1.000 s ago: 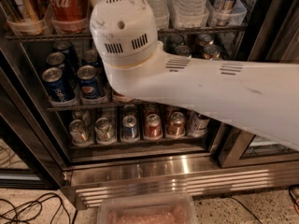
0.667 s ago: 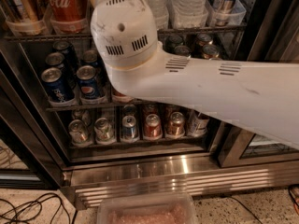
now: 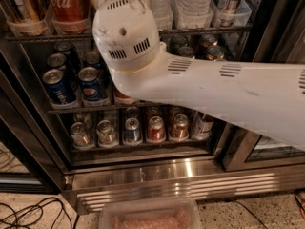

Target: Pick green can from top shelf of fridge

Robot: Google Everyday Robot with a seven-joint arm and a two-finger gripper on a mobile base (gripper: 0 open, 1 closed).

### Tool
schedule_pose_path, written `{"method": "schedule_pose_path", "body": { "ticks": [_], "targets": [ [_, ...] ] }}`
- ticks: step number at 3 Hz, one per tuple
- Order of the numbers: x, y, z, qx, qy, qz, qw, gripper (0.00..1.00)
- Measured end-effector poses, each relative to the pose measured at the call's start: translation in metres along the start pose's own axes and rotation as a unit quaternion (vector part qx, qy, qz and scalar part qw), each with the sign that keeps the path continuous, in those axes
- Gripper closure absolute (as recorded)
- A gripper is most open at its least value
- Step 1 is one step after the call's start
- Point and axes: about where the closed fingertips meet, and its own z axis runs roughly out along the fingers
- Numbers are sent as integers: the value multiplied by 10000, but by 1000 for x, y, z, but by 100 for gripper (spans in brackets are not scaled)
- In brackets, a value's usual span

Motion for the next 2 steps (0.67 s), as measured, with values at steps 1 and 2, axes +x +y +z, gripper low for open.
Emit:
{"method": "schedule_pose_path", "body": {
  "ticks": [1, 2],
  "targets": [
    [2, 2, -2, -3, -13, -9, 10000, 100],
    [-1, 2, -2, -3, -13, -9, 10000, 100]
  ]
}}
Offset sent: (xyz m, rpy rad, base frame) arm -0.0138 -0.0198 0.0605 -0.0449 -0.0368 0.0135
